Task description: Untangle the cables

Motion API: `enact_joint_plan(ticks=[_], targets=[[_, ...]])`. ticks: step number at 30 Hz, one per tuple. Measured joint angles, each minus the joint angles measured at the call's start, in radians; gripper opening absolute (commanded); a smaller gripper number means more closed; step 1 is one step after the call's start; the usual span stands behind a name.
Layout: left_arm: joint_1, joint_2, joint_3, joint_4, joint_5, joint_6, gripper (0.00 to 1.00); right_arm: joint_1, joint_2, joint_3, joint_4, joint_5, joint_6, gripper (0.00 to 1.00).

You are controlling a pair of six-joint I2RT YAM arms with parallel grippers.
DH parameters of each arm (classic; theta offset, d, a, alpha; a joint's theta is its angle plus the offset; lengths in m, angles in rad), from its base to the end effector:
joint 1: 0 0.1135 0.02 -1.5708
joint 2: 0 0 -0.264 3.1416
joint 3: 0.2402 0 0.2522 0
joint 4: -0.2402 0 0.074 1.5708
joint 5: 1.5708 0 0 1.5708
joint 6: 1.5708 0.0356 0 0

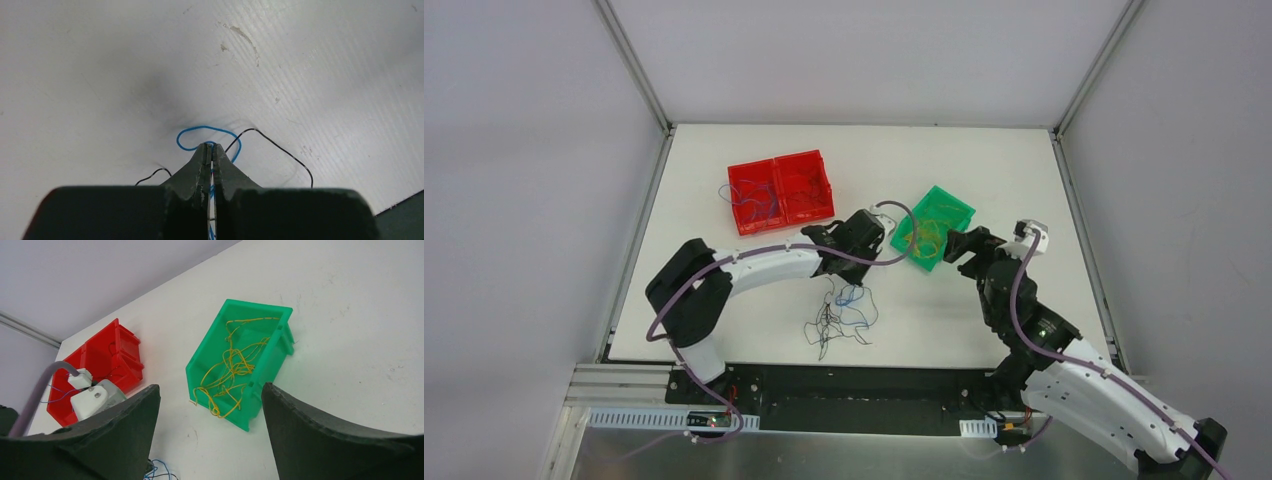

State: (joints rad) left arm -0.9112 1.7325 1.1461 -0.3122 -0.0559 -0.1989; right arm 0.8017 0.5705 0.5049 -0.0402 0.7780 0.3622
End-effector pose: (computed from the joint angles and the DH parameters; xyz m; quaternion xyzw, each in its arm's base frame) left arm 0.2271 -0.2896 0.2028 0.3204 0.8877 -0.1513 0.2941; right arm 0.1188 0.0868 0.2894 0.0976 0.7267 0.1045 0.6719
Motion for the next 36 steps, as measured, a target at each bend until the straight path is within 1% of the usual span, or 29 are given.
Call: enact_joint_plan(ticks=[2,4,5,8,11,15,18,20,23,27,30,34,36], targets=[[0.000,-0.035,-0.015,0.011,0.005,0.000,0.00,0.000,0.003,0.000,0.002,-0.009,-0.001,0.78],[0.001,-0.130,-0.087,0.067,0.014,0.001,0.00,0.000,0.013,0.000,0.015,-0.039,-0.010,0.78],[0.001,-0.201,-0.143,0.109,0.017,0.000,0.00,0.000,0.019,0.000,0.026,-0.062,-0.017,0.78],[0.002,-0.429,-0.307,0.254,0.021,0.000,0.00,0.000,0.050,0.000,0.077,-0.179,-0.045,0.79],[0.002,-0.581,-0.411,0.384,0.022,0.000,0.00,0.000,0.110,0.000,0.126,-0.315,-0.074,0.80],[0.002,-0.679,-0.500,0.510,0.033,0.002,0.00,-0.001,0.200,0.000,0.169,-0.511,-0.109,0.79],[0.002,-0.740,-0.560,0.573,0.054,0.002,0.00,-0.001,0.256,0.000,0.213,-0.702,-0.137,0.79],[0.002,-0.782,-0.594,0.609,0.068,0.002,0.00,0.003,0.284,0.000,0.244,-0.800,-0.150,0.79],[0.002,-0.840,-0.633,0.660,0.103,0.002,0.00,0.009,0.307,0.000,0.280,-0.899,-0.166,0.79],[0.002,-0.863,-0.645,0.723,0.164,0.001,0.00,0.034,0.335,0.000,0.336,-0.981,-0.193,0.78],[0.002,-0.859,-0.645,0.749,0.223,0.001,0.00,0.071,0.356,0.000,0.353,-1.007,-0.224,0.70],[0.002,-0.839,-0.645,0.768,0.293,0.000,0.00,0.116,0.385,0.003,0.351,-1.024,-0.264,0.42],[0.002,-0.831,-0.645,0.771,0.317,-0.001,0.00,0.127,0.402,0.013,0.346,-1.026,-0.278,0.15]])
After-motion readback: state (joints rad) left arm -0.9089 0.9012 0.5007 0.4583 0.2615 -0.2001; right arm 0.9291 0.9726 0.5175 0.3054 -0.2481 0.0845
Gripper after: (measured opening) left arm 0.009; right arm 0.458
